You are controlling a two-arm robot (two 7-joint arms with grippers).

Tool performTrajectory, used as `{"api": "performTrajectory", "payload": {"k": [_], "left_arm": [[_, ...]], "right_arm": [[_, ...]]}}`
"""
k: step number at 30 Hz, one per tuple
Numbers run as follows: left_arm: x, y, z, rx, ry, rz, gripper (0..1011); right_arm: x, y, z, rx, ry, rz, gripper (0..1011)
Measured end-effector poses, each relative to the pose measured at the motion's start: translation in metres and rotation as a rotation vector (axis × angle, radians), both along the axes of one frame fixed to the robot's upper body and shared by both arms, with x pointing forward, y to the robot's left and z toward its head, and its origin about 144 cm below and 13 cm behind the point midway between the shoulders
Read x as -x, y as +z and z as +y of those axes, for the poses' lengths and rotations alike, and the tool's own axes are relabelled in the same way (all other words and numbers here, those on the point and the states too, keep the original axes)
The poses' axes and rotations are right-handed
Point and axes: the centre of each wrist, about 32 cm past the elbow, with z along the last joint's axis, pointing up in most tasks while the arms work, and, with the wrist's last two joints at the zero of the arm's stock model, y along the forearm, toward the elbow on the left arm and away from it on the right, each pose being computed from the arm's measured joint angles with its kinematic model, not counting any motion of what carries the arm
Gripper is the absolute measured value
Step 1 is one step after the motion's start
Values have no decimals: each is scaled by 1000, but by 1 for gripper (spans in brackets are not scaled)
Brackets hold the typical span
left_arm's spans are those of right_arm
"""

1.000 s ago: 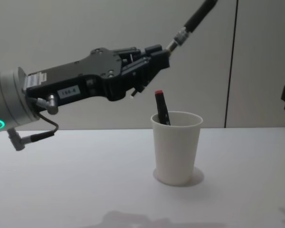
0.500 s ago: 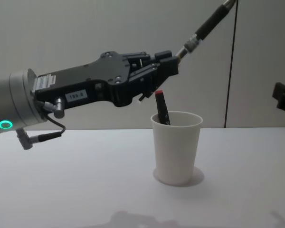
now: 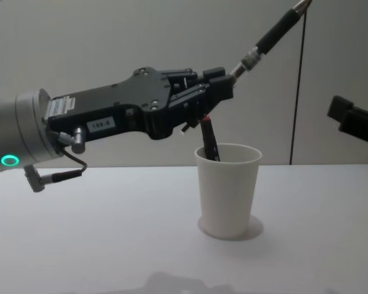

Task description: Place the pen into the pen holder.

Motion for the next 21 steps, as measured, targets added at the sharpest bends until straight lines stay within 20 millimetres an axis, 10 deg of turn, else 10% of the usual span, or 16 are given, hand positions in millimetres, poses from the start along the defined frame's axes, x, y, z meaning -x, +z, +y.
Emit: {"api": "performTrajectory", "payload": {"k": [21], "left_arm": [[-1, 0, 0, -4, -6, -2, 172]], "right_arm": [[-9, 13, 0, -106, 298, -30, 1002]]}}
